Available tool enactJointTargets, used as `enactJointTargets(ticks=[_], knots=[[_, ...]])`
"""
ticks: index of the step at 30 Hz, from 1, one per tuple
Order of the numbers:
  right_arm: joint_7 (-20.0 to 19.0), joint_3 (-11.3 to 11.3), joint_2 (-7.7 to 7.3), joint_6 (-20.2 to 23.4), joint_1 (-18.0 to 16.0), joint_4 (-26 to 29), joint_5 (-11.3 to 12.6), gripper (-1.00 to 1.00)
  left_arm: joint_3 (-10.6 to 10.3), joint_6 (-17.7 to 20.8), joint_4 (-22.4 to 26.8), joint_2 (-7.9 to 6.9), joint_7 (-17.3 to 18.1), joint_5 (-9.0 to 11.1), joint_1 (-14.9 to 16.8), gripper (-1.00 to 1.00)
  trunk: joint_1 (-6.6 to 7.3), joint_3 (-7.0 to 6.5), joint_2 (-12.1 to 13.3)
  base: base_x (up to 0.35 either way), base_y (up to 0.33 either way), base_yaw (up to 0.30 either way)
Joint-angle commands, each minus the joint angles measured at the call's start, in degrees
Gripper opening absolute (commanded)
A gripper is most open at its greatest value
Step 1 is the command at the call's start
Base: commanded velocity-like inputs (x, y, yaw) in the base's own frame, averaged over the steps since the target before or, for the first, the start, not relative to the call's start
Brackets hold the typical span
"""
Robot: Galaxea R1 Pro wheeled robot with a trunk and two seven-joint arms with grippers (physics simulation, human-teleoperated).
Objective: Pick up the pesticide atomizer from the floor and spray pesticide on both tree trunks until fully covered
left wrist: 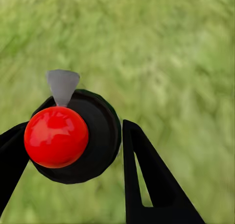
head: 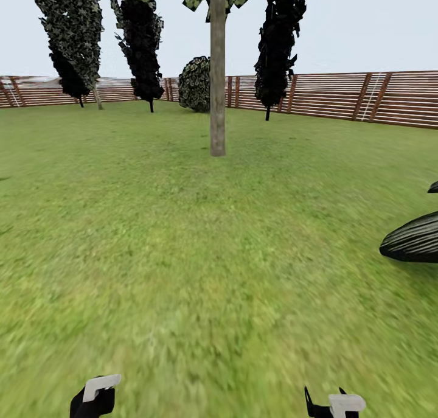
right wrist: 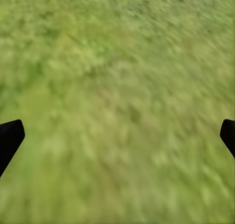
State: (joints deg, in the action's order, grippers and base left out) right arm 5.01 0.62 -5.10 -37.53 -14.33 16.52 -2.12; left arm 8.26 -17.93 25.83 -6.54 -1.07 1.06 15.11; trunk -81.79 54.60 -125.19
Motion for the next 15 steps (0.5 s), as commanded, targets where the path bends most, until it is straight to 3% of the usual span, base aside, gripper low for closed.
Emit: enactJointTargets(ticks=[1,15], knots=[[0.00,0.00,0.00,0.00,0.00,0.00,-0.01,1.00,0.00,0.00,0.01,0.00,0.01,0.00,0.00,-1.00,0.00,0.00,0.00,0.339,0.000,0.000],[0.00,0.00,0.00,0.00,0.00,0.00,0.01,1.00,0.00,0.00,0.01,0.03,0.01,0.08,0.00,-1.00,0.00,0.00,0.00,0.339,0.000,0.000]])
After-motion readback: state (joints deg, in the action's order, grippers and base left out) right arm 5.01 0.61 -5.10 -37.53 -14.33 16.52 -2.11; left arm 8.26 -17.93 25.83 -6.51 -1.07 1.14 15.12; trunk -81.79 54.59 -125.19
